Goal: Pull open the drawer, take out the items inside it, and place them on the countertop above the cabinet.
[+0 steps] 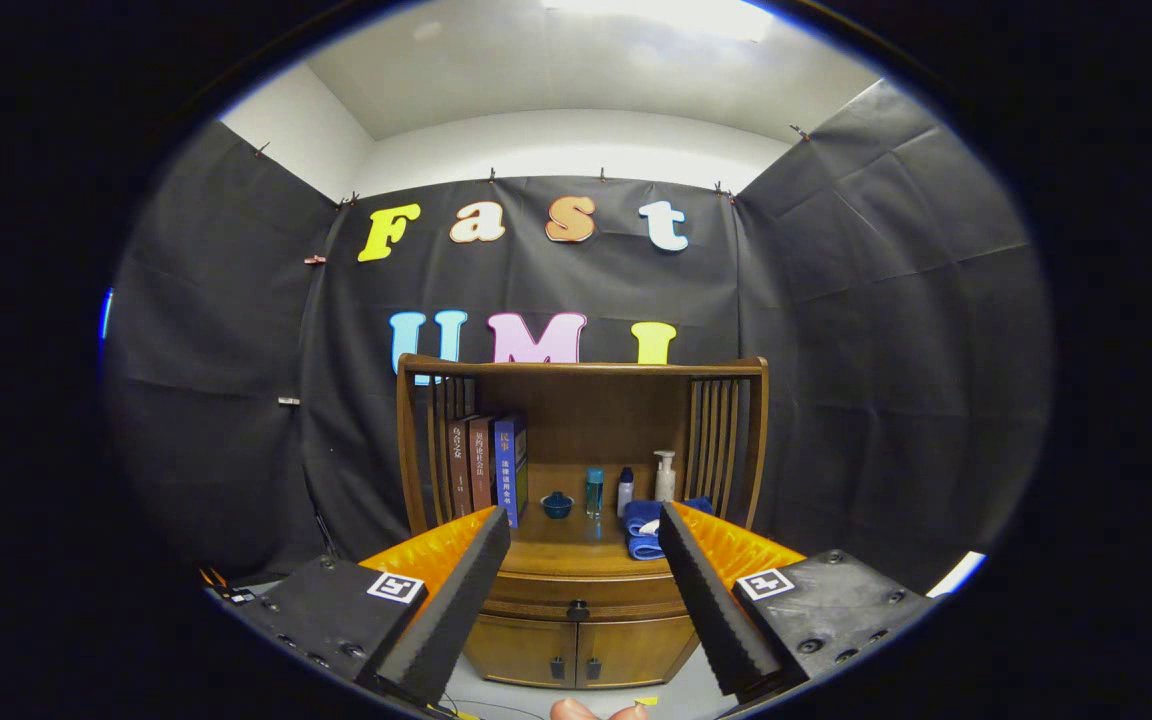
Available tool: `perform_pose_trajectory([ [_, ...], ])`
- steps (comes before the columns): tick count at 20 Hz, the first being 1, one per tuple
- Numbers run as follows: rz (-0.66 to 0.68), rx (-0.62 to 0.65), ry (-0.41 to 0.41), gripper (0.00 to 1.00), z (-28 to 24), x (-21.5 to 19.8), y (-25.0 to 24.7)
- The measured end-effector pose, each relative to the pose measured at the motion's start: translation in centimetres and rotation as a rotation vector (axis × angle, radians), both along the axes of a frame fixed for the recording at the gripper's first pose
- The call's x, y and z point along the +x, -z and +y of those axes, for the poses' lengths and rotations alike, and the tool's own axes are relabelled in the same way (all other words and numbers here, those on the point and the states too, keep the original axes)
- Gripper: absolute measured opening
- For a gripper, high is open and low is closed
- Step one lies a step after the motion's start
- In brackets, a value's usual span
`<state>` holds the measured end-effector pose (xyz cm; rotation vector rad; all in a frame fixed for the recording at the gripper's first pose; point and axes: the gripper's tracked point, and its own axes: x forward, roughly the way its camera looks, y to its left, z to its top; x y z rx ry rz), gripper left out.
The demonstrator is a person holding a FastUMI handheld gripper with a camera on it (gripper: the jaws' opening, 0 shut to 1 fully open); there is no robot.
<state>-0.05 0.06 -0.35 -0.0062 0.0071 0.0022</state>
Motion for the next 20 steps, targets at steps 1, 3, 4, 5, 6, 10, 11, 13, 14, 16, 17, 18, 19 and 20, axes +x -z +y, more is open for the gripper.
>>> perform_pose_trajectory([
  [1,0.0,-0.001,0.0,0.98,-0.1,0.0,0.1],
  [3,0.002,0.001,-0.004,0.98,0.0,0.2,0.1],
  [4,0.002,0.0,-0.01,0.98,0.1,0.4,0.2],
  [5,-0.004,-0.002,-0.016,0.98,0.2,0.8,0.4],
  [6,-0.014,-0.002,-0.022,0.98,0.1,1.4,0.6],
  [10,-0.064,-0.002,-0.013,0.98,-0.5,6.0,3.7],
  [11,-0.07,0.004,-0.015,0.98,-0.6,7.4,5.0],
  [13,-0.061,0.023,-0.034,0.98,-0.2,10.5,8.1],
  [14,-0.054,0.025,-0.044,0.98,0.1,11.9,9.6],
  [16,-0.035,-0.009,-0.049,0.98,0.1,14.8,12.9],
  [17,-0.017,-0.032,-0.055,0.98,0.3,16.1,15.0],
  [18,0.001,-0.042,-0.057,0.98,0.5,17.2,16.9],
  [19,0.024,-0.037,-0.062,0.98,0.7,17.8,19.1],
  [20,0.048,-0.025,-0.069,0.98,1.1,18.4,21.0],
])
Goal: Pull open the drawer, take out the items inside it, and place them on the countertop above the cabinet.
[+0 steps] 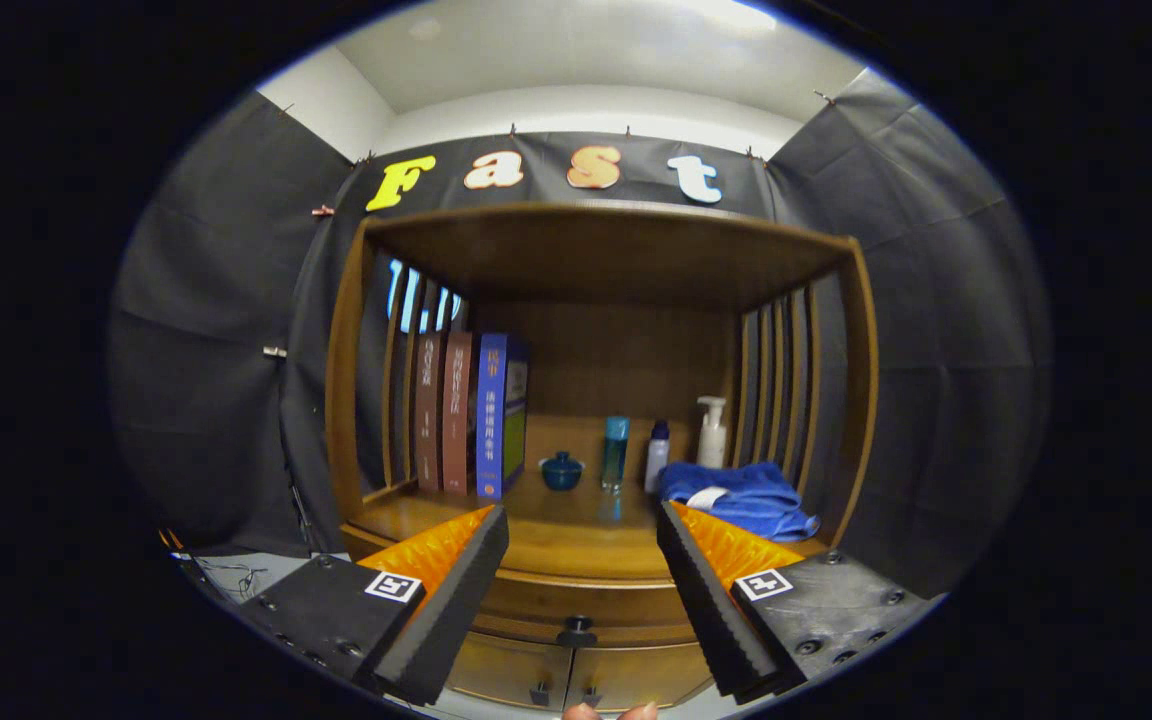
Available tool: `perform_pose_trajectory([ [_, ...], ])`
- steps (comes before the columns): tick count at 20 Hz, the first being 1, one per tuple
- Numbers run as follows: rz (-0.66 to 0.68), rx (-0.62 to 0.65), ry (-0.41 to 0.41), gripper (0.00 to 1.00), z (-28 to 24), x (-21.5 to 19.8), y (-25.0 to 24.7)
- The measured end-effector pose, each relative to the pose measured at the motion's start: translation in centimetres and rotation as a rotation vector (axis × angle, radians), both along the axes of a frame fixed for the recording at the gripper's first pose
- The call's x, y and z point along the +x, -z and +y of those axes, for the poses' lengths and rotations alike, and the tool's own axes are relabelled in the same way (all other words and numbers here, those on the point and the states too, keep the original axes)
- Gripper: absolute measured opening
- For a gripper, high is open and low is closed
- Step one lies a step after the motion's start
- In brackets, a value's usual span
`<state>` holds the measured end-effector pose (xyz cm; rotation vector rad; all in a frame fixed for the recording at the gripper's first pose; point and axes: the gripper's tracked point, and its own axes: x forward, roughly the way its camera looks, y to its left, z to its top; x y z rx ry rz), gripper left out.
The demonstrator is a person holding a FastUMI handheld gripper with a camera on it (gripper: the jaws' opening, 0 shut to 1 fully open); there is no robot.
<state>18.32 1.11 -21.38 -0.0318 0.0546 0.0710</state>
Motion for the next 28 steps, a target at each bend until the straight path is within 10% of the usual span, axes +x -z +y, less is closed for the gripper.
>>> perform_pose_trajectory([
  [9,0.233,-0.039,0.044,0.91,-0.6,4.1,17.2],
  [14,0.267,-0.029,0.085,0.53,-1.4,5.1,18.9],
  [21,0.261,0.027,0.111,0.27,-1.4,5.0,18.6],
  [28,0.283,0.037,0.12,0.27,-1.7,1.6,18.2],
])
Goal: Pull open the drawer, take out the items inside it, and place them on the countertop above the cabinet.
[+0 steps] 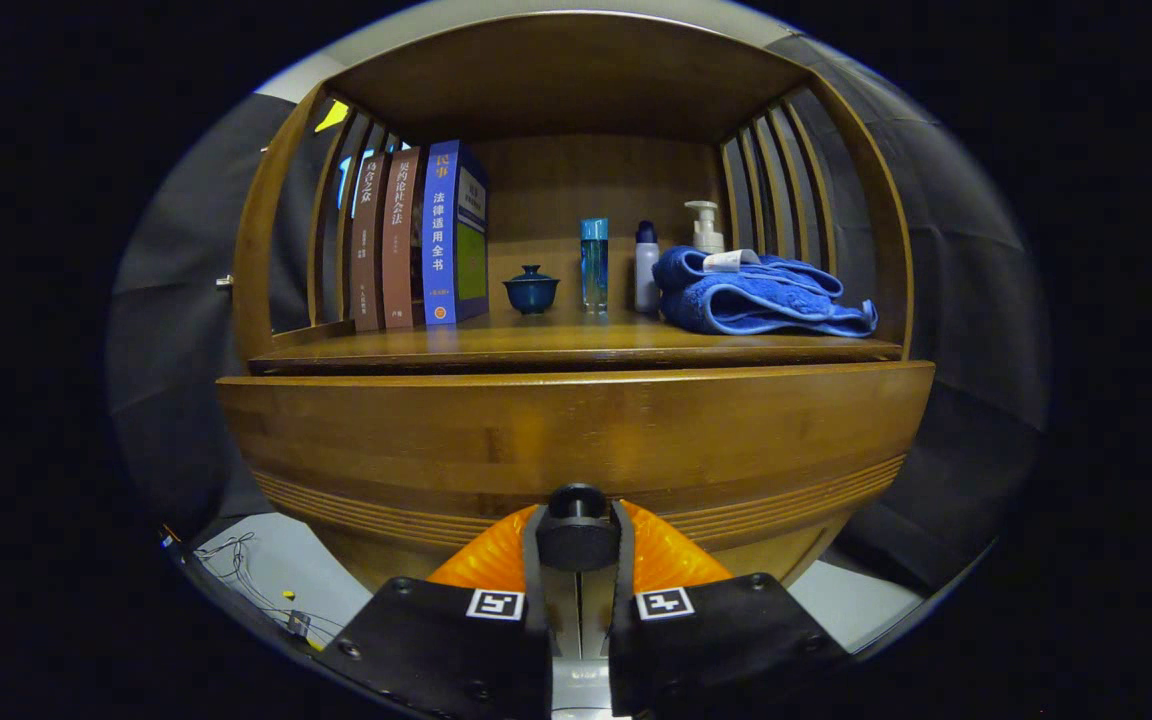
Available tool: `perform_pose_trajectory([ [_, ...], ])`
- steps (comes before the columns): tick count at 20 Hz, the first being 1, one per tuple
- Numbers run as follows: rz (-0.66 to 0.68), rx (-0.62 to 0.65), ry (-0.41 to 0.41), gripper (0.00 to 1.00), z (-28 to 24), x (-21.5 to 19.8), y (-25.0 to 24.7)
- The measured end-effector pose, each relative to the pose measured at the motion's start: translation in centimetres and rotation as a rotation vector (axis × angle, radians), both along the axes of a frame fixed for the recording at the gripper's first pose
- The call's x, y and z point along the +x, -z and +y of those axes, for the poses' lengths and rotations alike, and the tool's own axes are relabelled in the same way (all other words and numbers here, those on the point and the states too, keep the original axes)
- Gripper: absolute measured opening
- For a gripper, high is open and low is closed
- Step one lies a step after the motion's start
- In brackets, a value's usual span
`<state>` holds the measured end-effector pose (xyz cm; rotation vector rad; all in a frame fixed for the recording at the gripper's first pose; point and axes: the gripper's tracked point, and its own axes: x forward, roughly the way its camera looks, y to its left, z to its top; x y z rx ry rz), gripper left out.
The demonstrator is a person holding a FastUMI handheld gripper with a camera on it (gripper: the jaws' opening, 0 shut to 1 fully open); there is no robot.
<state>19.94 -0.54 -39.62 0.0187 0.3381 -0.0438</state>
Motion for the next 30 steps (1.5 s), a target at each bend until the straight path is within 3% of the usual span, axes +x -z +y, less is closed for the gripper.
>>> perform_pose_trajectory([
  [14,0.026,-0.009,0.022,0.26,0.2,-12.8,-0.9],
  [27,0.026,-0.04,0.001,0.26,1.3,-17.9,-1.2],
  [30,0.013,-0.012,-0.003,0.41,1.4,-17.9,-1.7],
])
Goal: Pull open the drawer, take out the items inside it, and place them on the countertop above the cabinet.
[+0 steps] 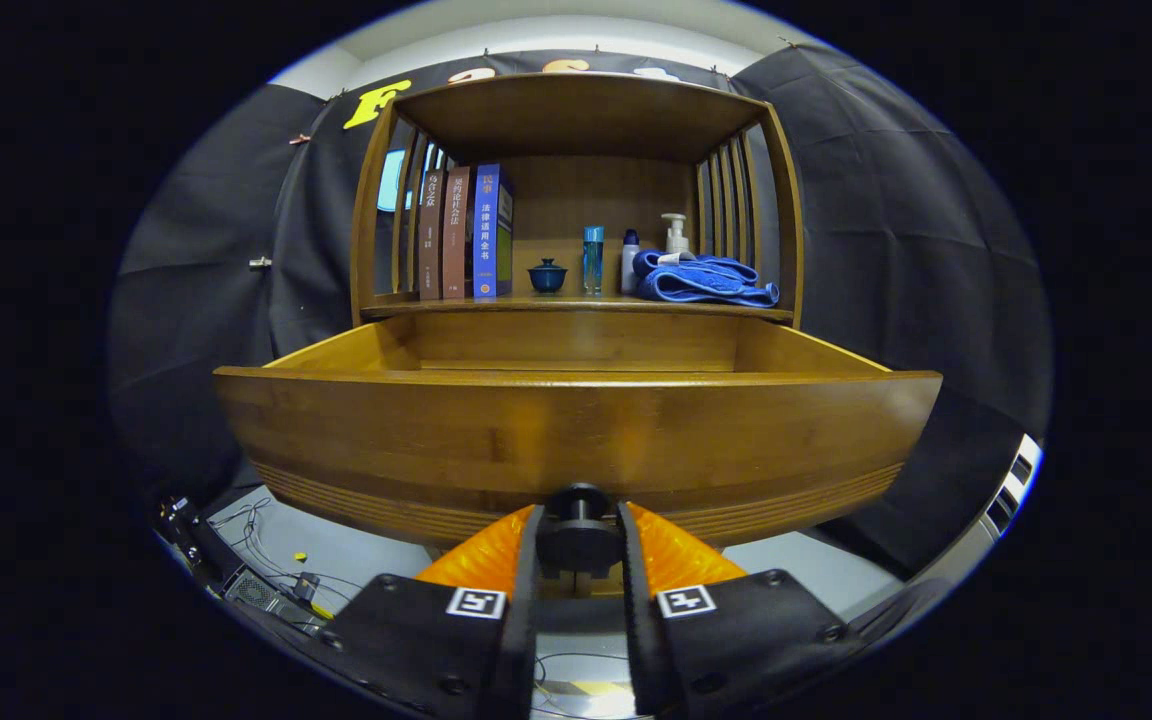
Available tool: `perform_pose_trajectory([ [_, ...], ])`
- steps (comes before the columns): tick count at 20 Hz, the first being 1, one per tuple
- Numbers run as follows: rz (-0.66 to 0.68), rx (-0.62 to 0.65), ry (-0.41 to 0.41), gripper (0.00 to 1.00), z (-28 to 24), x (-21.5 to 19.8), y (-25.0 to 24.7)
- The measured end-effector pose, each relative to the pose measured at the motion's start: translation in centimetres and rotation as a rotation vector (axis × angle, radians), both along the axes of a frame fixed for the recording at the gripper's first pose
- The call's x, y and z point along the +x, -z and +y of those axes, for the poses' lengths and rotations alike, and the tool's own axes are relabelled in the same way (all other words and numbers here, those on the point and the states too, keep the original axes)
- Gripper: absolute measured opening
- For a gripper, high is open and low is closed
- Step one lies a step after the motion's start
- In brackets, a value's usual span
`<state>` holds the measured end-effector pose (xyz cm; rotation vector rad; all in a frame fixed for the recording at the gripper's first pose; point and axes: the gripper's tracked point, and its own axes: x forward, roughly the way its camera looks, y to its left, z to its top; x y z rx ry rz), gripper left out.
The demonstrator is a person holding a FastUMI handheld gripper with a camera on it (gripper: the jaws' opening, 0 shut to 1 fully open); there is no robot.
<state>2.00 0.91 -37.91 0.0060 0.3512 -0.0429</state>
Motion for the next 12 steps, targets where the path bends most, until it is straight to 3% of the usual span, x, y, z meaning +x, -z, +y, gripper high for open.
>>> perform_pose_trajectory([
  [1,-0.02,0.001,0.007,0.45,-0.2,0.4,-0.7],
  [6,-0.097,0.018,-0.065,1.0,1.0,-0.7,-5.0],
  [9,-0.184,0.062,-0.116,0.99,1.4,-1.6,-10.1],
  [12,-0.252,0.052,-0.095,0.98,-0.3,-1.4,-15.4],
])
